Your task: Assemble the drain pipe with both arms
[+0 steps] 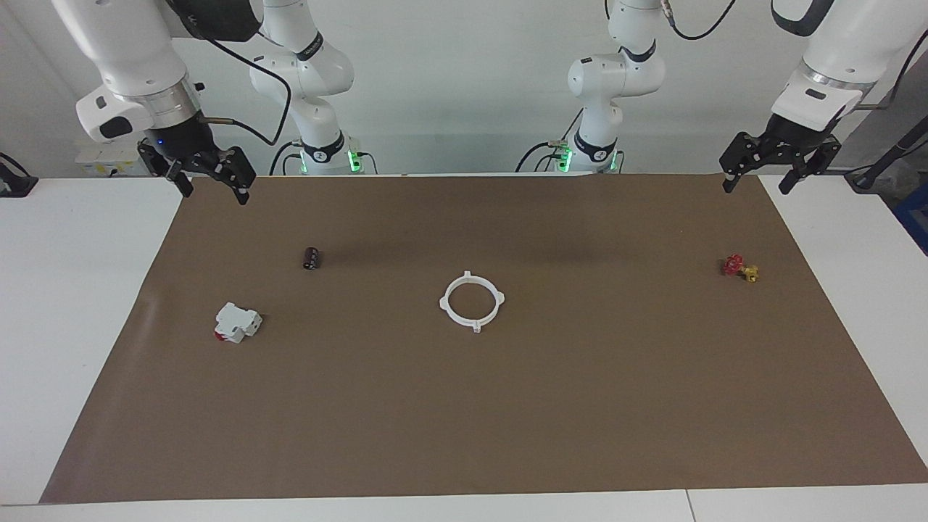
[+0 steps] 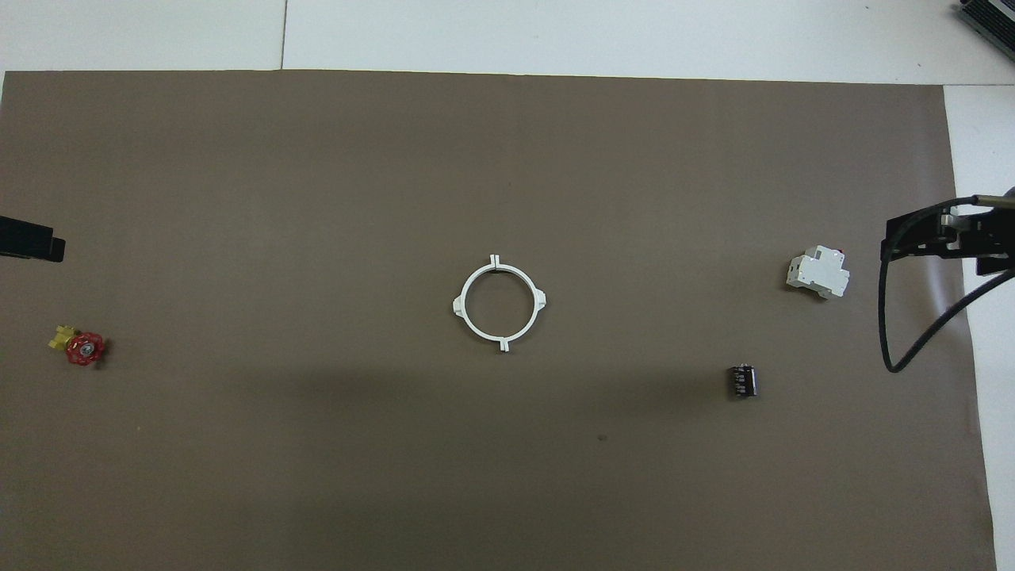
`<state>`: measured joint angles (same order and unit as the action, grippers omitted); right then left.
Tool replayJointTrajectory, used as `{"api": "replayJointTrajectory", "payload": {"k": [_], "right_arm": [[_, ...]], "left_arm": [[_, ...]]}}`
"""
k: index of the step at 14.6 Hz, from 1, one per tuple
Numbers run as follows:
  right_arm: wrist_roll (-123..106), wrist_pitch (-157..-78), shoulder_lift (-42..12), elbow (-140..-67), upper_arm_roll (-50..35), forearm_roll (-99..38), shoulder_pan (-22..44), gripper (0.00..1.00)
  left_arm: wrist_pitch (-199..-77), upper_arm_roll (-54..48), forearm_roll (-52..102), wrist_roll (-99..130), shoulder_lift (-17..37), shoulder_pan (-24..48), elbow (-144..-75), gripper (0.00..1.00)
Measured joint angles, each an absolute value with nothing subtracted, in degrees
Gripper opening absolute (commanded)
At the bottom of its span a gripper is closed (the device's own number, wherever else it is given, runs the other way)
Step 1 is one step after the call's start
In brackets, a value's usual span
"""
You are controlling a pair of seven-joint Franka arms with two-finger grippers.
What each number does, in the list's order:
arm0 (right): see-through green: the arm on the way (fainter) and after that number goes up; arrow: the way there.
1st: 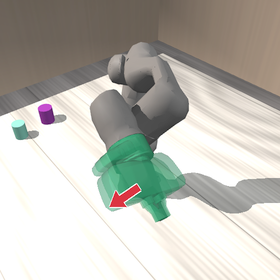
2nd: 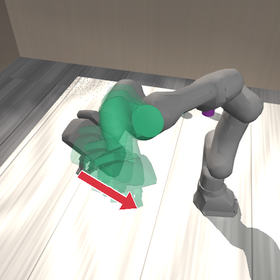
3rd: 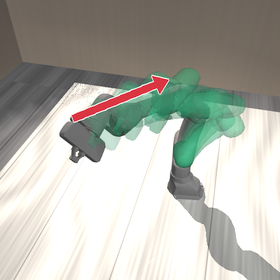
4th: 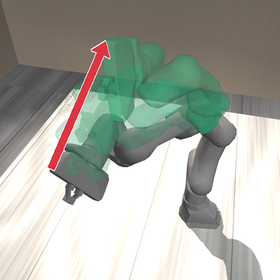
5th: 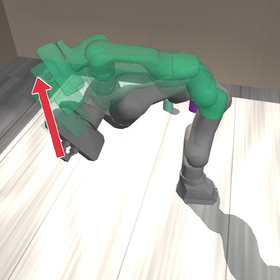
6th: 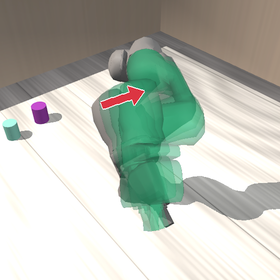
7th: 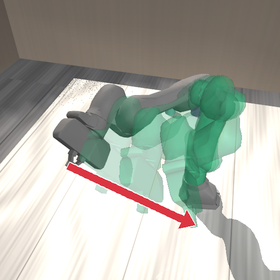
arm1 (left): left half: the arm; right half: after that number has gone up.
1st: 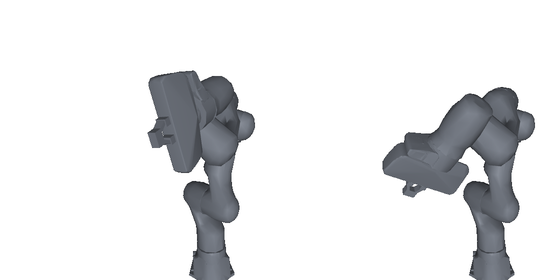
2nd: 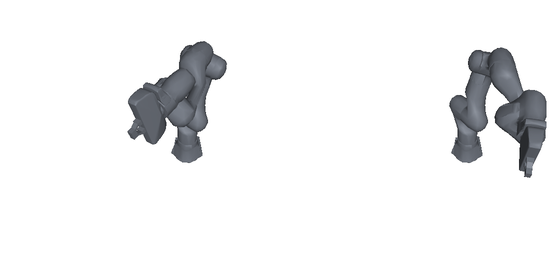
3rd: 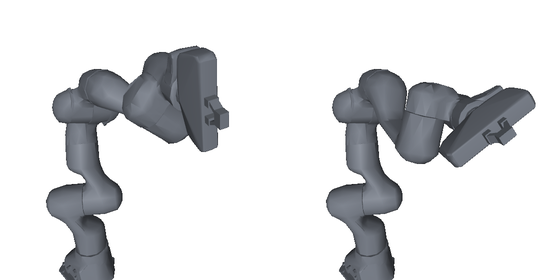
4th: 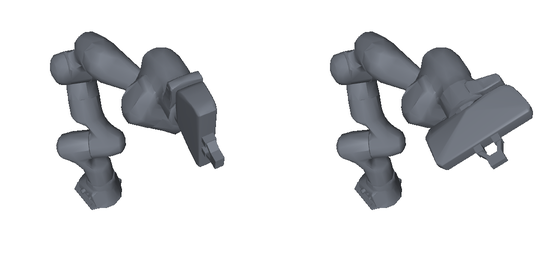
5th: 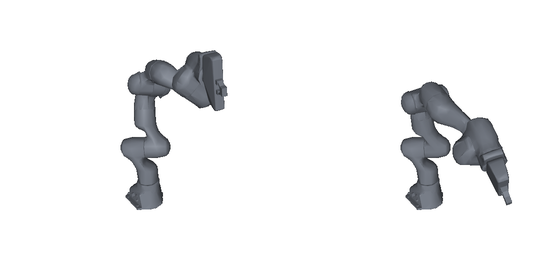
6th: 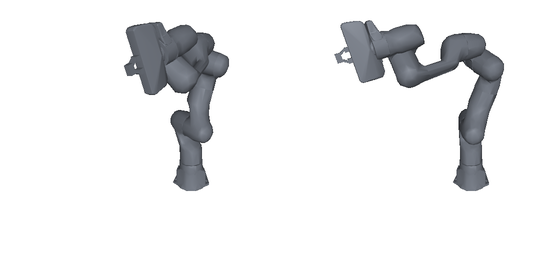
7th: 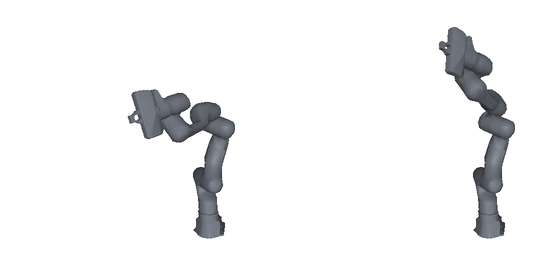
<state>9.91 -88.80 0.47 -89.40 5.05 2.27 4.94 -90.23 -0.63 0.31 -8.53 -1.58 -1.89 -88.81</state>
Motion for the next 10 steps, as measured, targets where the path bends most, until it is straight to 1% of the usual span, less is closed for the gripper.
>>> {"api": "replayJointTrajectory", "payload": {"k": [10], "right_arm": [[9.91,-88.8,0.47,-89.4,5.05,2.27,4.94,1.0]], "left_arm": [[-88.0,-0.64,0.49,-5.13,-0.94,-1.93,-88.02,1.0]]}}
